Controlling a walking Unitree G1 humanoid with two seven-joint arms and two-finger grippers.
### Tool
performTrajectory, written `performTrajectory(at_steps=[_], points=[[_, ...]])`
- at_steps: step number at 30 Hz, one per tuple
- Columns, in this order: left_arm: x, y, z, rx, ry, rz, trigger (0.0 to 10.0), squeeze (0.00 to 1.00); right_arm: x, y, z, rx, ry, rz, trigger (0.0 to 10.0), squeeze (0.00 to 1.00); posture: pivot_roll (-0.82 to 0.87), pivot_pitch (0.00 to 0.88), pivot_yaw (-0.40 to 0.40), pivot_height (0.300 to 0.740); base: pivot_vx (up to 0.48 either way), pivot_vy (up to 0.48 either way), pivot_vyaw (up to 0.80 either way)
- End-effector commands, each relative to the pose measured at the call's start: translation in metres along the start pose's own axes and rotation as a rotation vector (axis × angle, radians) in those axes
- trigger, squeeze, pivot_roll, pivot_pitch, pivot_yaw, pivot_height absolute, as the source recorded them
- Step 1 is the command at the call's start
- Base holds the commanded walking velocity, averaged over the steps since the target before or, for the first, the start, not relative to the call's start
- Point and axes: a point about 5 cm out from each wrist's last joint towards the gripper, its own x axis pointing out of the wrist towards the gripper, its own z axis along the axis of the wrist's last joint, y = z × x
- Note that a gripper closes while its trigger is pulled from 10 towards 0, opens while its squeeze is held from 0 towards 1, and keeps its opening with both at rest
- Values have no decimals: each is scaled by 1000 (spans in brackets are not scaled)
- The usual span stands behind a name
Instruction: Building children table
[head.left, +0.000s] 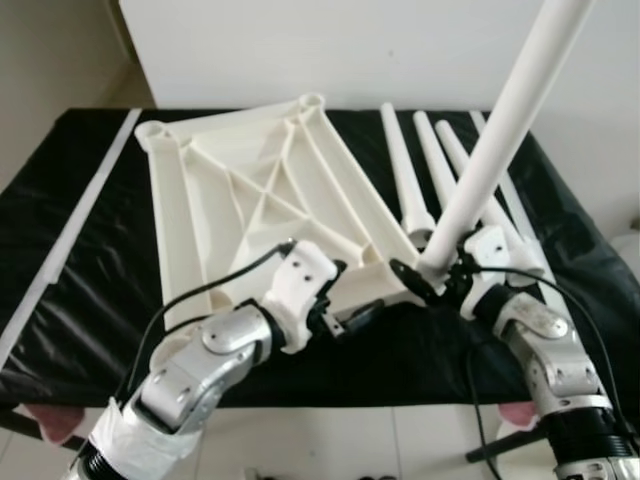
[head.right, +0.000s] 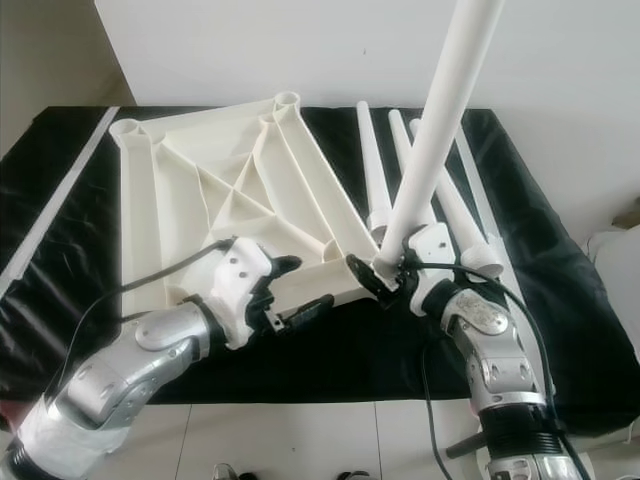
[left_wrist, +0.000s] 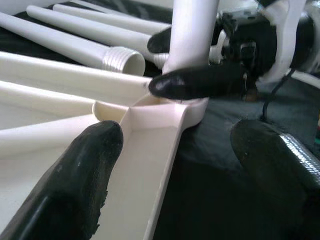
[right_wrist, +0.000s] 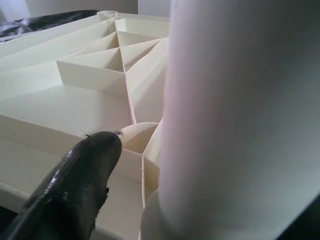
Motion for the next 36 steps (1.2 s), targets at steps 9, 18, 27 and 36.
performTrajectory(at_steps=[9, 18, 27, 36], points=[[0, -12, -3, 66, 32, -209, 10000, 0, -1, -14, -7, -22, 21, -59, 0, 0, -84, 137, 31, 740, 0, 0, 0], [0, -11, -4, 89, 29, -197, 10000, 0, -1, -12, -9, 25, 13, -114, 10000, 0, -85, 142, 29, 740, 0, 0, 0], [-2, -13, -4, 56, 19, -240, 9020, 1000, 1, -8, -12, 59, 9, -153, 10000, 0, -95, 138, 33, 740, 0, 0, 0], [1, -13, -5, 70, 19, -230, 10000, 0, 2, -6, -13, 97, 7, -194, 10000, 0, -98, 140, 28, 740, 0, 0, 0]])
